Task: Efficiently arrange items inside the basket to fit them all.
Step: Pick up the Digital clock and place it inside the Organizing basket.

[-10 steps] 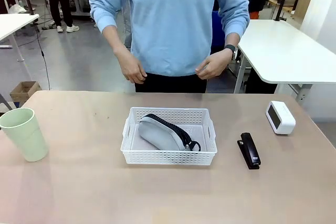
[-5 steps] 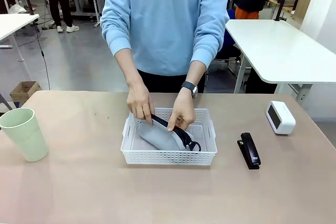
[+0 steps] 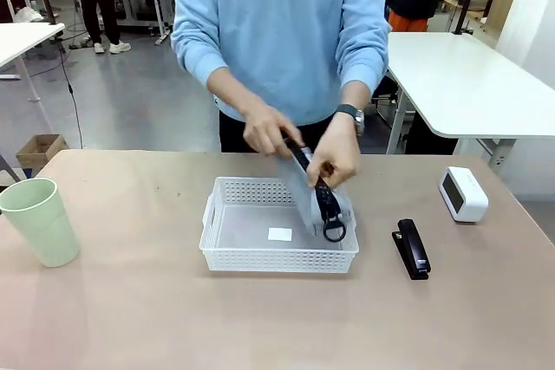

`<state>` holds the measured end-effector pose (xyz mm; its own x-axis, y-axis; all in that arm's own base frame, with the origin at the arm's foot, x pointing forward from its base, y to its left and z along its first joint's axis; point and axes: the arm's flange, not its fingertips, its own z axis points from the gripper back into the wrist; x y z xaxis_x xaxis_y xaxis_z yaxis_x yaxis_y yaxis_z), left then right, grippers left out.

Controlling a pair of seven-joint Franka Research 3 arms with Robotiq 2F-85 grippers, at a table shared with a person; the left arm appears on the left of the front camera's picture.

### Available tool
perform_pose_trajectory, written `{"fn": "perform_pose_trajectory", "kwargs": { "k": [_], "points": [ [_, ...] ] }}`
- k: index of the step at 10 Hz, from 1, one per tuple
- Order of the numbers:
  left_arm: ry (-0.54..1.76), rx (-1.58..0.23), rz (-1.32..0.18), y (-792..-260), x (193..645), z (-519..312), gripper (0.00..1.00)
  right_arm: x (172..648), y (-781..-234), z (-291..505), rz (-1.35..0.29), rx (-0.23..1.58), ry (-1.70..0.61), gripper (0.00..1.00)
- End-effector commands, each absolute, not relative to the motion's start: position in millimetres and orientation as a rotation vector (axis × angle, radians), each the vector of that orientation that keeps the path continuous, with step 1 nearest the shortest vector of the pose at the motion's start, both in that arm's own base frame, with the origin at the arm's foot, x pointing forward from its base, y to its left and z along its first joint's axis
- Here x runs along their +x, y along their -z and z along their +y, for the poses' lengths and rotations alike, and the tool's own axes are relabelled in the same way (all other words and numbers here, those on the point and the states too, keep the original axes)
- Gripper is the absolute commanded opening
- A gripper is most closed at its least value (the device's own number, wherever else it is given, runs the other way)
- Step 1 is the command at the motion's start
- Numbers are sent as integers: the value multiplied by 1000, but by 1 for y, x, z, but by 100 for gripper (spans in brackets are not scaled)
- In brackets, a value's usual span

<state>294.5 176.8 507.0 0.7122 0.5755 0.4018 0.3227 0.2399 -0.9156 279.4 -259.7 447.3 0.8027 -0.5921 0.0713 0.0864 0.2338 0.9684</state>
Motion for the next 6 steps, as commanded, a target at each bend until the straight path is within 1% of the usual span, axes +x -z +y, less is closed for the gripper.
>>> {"fn": "perform_pose_trajectory", "kwargs": {
  "k": [1, 2, 3, 6],
  "points": [
    [-176, -1357, -835, -506, 300, 175, 100, 281, -448, -262, -504, 1263, 468, 100],
    [-176, -1357, -835, -506, 300, 175, 100, 279, -447, -260, -478, 1258, 491, 100],
    [-176, -1357, -835, -506, 300, 175, 100, 292, -453, -243, -435, 1181, 364, 100],
    [-176, -1357, -835, -506, 300, 175, 100, 345, -475, -180, -292, 841, 277, 100]
  ]
}}
